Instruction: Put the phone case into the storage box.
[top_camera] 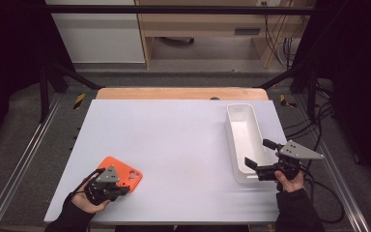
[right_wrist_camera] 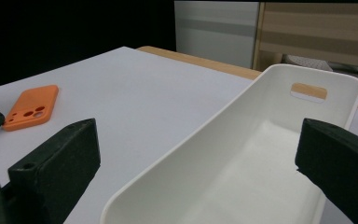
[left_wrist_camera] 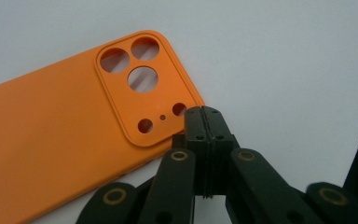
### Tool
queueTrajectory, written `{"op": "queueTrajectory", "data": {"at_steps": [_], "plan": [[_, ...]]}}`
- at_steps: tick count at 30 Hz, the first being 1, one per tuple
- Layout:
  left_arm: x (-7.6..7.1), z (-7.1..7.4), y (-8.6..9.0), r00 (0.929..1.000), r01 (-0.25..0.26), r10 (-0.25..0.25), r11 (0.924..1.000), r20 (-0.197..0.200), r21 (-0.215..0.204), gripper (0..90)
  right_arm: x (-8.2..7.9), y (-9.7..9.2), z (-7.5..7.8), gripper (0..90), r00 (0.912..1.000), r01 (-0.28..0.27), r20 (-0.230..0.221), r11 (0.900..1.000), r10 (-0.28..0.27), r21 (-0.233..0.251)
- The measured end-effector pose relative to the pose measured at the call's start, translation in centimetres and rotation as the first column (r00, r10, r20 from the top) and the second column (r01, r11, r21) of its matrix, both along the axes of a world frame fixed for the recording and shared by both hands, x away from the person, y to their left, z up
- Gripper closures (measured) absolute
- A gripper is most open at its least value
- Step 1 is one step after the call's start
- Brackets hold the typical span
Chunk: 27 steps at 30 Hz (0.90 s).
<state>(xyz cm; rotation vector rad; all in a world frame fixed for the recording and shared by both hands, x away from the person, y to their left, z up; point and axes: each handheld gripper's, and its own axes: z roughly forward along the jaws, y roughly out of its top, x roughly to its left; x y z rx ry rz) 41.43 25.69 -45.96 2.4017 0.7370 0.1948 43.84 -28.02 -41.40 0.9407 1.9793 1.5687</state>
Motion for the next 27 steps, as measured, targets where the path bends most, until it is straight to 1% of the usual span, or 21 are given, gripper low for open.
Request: {"op": "queueTrajectory", "data": {"at_steps": [2,7,12,17,22,27], "plan": [[0.1,0.0,-0.1,1.0,-0.003,0.003,1.0,0.005,-0.001,89.6,0.0,0.0,0.0,0.5,1.0,0.001,0.002,1.0,-0.001,0.0],[0.4,-0.2,-0.5,0.9998,-0.011,0.011,0.9997,0.014,-0.022,89.7,0.0,0.0,0.0,0.5,1.0,0.002,0.0,1.0,-0.002,-0.005],[0.6,-0.3,-0.8,0.9995,-0.022,0.023,0.9995,0.021,-0.023,89.7,0.0,0.0,0.0,0.5,1.0,0.0,-0.001,1.0,0.0,-0.003],[0.9,-0.4,-1.1,0.9987,-0.043,0.044,0.9982,0.026,-0.041,89.7,0.0,0.1,0.0,0.5,1.0,-0.003,-0.001,0.9999,0.003,-0.011],[1.2,-0.5,-1.4,0.9972,-0.06,0.062,0.9972,0.043,-0.045,89.7,0.0,0.1,-0.1,0.5,1.0,-0.008,0.0,0.9999,0.008,-0.015],[1.7,-0.7,-1.6,0.9958,-0.077,0.08,0.9949,0.044,-0.065,89.7,0.0,0.1,-0.1,0.5,1.0,-0.009,0.002,0.9998,0.009,-0.018]]}}
